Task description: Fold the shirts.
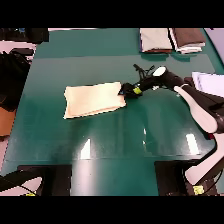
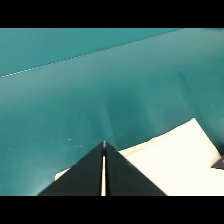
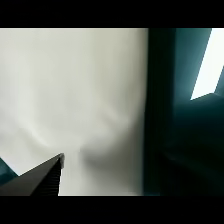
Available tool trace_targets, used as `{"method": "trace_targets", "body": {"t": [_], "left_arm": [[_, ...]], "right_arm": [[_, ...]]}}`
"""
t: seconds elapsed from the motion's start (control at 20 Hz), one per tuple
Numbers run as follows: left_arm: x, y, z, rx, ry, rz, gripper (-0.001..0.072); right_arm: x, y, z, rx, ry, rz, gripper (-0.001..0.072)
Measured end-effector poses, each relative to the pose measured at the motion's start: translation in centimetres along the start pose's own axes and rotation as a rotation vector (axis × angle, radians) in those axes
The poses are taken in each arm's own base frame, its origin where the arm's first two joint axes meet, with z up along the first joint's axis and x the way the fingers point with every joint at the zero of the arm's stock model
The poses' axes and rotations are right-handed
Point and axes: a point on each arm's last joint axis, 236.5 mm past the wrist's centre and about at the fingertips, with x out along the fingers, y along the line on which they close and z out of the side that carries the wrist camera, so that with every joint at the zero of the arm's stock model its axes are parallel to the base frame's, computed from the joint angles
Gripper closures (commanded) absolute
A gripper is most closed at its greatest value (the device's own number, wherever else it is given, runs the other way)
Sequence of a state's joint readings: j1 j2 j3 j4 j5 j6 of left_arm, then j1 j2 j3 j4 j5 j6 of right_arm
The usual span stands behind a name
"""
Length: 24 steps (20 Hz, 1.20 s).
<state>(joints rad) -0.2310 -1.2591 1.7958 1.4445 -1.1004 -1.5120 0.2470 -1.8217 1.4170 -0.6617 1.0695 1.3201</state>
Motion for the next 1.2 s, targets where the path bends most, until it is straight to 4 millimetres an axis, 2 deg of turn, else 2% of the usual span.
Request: {"method": "trace_targets", "body": {"t": [0.05,0.1,0.15,0.25,0.35,0.4,0.5,0.6,0.65,0.75,0.85,0.95,1.05,1.1,1.2], "left_arm": [[0.0,-0.2,0.0,0.000,0.001,-0.005,0.0684],[0.0,-0.2,0.0,0.001,0.001,-0.007,0.0684],[0.1,-0.3,0.0,0.000,0.002,-0.009,0.0684],[0.1,-0.6,0.0,-0.004,0.002,-0.020,0.0685],[0.1,-1.3,0.0,-0.007,0.000,-0.042,0.0685],[0.1,-2.0,0.0,-0.002,-0.002,-0.057,0.0685],[0.1,-4.0,0.1,0.015,-0.005,-0.096,0.0685],[0.0,-6.1,0.1,0.047,-0.009,-0.137,0.0685],[0.0,-7.3,0.0,0.062,-0.011,-0.159,0.0684],[-0.2,-9.3,0.0,0.085,-0.017,-0.195,0.0684],[-0.4,-10.8,0.1,0.103,-0.027,-0.225,0.0684],[-0.6,-12.0,0.2,0.111,-0.036,-0.248,0.0684],[-0.7,-12.7,0.2,0.112,-0.041,-0.265,0.0684],[-0.7,-12.8,0.3,0.112,-0.044,-0.269,0.0684],[-0.8,-13.2,0.3,0.108,-0.047,-0.282,0.0685]], "right_arm": [[1.2,0.6,0.2,0.002,0.009,0.022,0.0313],[2.2,1.1,0.4,0.000,0.018,0.039,0.0560],[3.3,1.7,0.8,-0.012,0.022,0.053,0.0688],[4.7,3.5,1.5,-0.055,0.020,0.084,0.0688],[4.9,5.0,2.6,-0.110,-0.005,0.094,0.0689],[4.3,5.7,3.6,-0.138,-0.031,0.092,0.0689],[1.6,6.2,5.9,-0.194,-0.095,0.060,0.0689],[-3.4,5.8,8.6,-0.235,-0.179,0.001,0.0689],[-6.6,4.9,9.8,-0.245,-0.220,-0.042,0.0689],[-13.7,2.4,11.6,-0.243,-0.310,-0.149,0.0689],[-21.5,-1.1,12.5,-0.208,-0.404,-0.266,0.0689],[-29.1,-4.8,12.4,-0.145,-0.501,-0.361,0.0688],[-36.0,-8.7,11.5,-0.063,-0.594,-0.441,0.0689],[-39.0,-10.7,10.7,-0.015,-0.634,-0.474,0.0689],[-43.6,-13.8,9.2,0.060,-0.698,-0.520,0.0688]]}}
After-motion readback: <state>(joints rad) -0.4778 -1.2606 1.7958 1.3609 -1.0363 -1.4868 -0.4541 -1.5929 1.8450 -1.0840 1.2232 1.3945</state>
